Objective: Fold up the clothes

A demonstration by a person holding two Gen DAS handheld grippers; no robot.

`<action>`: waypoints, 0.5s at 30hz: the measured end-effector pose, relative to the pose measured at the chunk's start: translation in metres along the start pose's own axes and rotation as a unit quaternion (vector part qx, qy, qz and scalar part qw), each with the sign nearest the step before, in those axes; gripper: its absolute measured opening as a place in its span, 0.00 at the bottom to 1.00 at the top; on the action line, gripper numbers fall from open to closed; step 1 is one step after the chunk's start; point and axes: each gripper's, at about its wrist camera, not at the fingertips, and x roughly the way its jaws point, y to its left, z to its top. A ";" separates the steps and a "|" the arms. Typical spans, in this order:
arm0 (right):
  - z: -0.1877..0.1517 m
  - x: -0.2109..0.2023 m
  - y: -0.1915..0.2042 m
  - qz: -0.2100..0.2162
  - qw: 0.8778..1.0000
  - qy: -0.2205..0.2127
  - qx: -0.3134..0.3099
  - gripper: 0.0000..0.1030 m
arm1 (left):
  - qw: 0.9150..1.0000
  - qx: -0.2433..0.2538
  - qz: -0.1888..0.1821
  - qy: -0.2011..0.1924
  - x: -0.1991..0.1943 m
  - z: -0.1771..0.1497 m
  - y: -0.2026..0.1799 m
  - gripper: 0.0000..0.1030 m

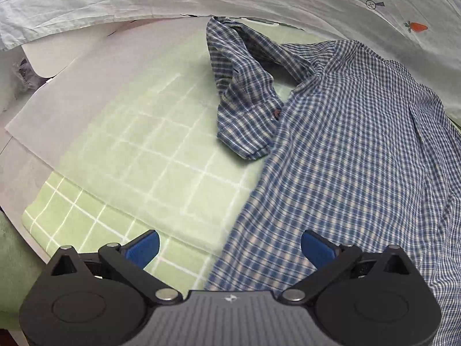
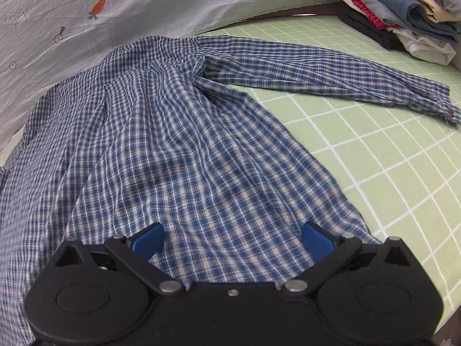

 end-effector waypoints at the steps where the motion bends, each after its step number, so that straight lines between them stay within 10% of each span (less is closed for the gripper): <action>1: -0.004 0.001 0.008 -0.019 1.000 -0.003 -0.019 1.00 | 1.000 0.001 -0.003 0.000 0.004 0.005 0.006 0.99; 15: -0.040 -0.001 0.041 -0.090 0.987 -0.130 0.029 1.00 | 0.993 0.069 -0.093 0.010 0.057 0.072 0.026 0.71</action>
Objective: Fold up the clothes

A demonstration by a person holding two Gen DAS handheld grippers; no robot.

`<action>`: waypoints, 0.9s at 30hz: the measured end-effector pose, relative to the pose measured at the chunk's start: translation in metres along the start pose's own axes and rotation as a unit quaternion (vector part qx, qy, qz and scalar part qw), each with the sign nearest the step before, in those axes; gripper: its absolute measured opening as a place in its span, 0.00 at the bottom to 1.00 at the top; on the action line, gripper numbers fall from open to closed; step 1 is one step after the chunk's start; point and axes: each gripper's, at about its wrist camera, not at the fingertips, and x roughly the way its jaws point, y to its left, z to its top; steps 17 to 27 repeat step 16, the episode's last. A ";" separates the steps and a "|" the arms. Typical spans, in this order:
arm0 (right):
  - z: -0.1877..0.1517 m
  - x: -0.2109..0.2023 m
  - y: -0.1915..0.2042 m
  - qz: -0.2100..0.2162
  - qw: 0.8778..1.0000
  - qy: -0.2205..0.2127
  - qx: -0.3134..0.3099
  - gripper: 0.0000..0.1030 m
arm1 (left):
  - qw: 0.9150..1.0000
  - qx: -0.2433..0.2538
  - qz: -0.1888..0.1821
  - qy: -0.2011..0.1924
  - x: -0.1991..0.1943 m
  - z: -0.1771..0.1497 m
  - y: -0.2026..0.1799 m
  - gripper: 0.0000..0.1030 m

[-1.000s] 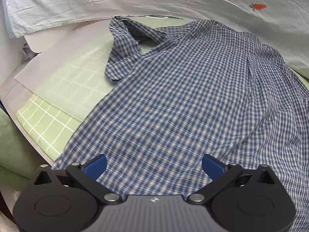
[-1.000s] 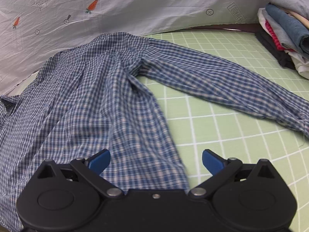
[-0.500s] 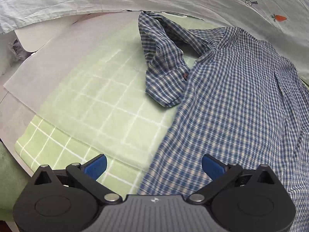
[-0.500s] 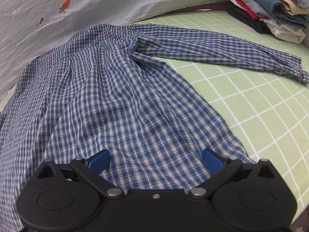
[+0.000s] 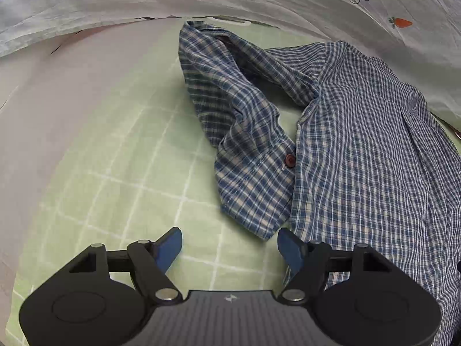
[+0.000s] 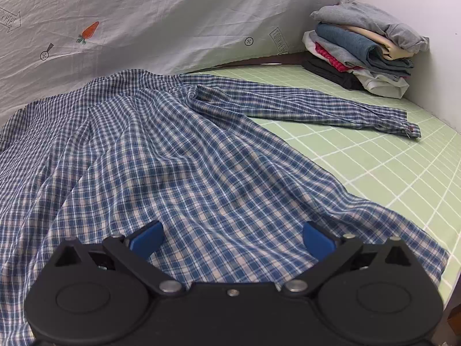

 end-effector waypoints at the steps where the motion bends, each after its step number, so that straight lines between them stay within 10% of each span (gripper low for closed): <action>1: 0.000 0.000 0.000 0.000 1.000 -0.001 0.000 1.00 | 1.000 0.005 -0.003 -0.002 0.002 0.004 -0.002 0.71; 4: 0.000 0.001 0.001 -0.002 1.000 -0.002 0.001 1.00 | 1.000 0.028 0.000 -0.010 0.009 0.013 -0.008 0.67; 11: -0.001 0.001 0.004 -0.013 1.000 -0.002 0.009 1.00 | 0.999 0.044 0.000 -0.021 0.008 0.017 0.006 0.15; 27: -0.001 0.001 0.004 -0.016 1.000 -0.003 0.011 1.00 | 0.999 -0.012 0.025 -0.034 -0.006 0.020 0.048 0.08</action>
